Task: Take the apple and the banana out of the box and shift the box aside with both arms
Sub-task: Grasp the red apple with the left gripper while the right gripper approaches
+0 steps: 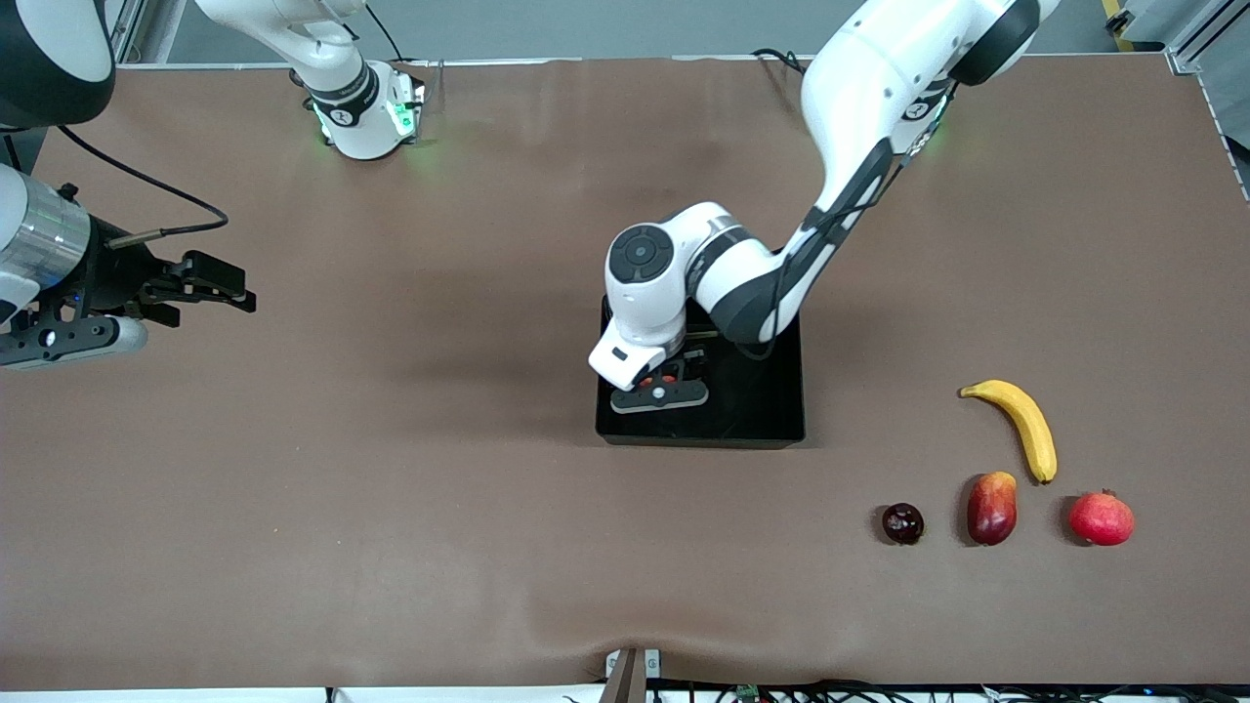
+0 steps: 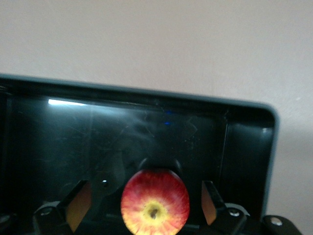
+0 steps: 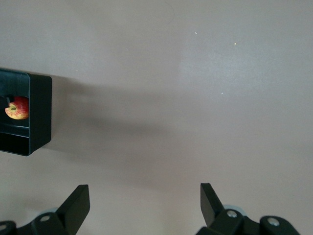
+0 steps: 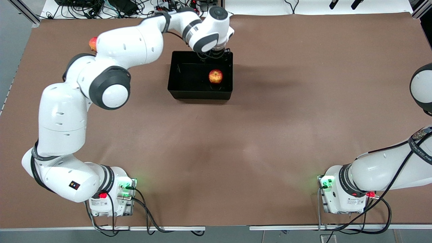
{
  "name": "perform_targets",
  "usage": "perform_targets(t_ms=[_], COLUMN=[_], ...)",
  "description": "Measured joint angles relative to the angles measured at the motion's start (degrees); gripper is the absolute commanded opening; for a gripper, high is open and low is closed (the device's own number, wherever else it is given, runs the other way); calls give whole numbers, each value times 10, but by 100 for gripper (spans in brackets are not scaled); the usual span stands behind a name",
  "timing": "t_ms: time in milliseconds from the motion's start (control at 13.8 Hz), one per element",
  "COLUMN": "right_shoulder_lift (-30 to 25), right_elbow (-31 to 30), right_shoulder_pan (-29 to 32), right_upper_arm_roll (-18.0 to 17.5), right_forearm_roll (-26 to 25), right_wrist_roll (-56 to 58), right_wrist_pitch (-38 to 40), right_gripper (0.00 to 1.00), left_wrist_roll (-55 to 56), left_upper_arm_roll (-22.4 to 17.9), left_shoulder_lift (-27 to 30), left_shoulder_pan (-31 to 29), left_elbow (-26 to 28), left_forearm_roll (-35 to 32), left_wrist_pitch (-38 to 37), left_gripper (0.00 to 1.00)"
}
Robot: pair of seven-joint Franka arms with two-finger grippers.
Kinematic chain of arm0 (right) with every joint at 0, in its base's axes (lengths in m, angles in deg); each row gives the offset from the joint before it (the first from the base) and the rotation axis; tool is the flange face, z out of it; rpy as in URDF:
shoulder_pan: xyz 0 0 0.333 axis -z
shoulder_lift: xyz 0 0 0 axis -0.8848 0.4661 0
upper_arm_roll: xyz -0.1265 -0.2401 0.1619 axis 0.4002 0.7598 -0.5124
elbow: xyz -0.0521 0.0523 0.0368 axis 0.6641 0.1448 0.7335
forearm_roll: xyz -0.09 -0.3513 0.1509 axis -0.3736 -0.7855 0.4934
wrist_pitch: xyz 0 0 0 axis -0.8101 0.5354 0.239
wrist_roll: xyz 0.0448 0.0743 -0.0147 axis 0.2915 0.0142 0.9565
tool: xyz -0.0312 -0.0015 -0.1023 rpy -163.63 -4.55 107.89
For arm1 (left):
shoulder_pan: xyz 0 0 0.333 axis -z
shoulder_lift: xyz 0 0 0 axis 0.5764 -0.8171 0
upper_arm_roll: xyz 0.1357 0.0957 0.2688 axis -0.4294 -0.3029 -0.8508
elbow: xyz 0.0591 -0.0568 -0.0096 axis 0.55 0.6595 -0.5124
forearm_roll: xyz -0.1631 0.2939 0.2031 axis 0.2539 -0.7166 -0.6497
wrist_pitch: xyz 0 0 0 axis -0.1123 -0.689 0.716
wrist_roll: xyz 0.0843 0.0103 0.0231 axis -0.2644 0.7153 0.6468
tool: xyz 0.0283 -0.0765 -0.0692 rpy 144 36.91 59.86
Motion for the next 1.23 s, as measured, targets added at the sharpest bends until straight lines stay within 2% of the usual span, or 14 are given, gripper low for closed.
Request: perform_targets(t_ms=[362, 940, 1013, 1085, 1230], right_shoulder_lift=[0, 0, 0, 0, 0], right_elbow=[0, -2, -2, -3, -5], right_shoulder_pan=[-1, -2, -6, -9, -10], right_upper_arm_roll=[-3, -5, -5, -5, -5], right_forearm_roll=[0, -4, -9, -13, -15], right_wrist_roll=[0, 9, 10, 10, 11], right_wrist_pitch=[0, -8, -11, -13, -14], right_gripper=[100, 100, 100, 100, 100], left_wrist_roll=[-4, -4, -4, -4, -4], left_upper_arm_roll=[-3, -3, -3, -3, -4], left_shoulder_lift=[-33, -41, -41, -41, -45], left_shoulder_pan=[-2, -2, -3, -3, -4], left_elbow=[-1, 9, 12, 14, 19], left_forearm_roll=[0, 0, 0, 0, 0], left_wrist_pitch=[27, 27, 27, 27, 27], left_gripper=[100, 100, 97, 84, 51])
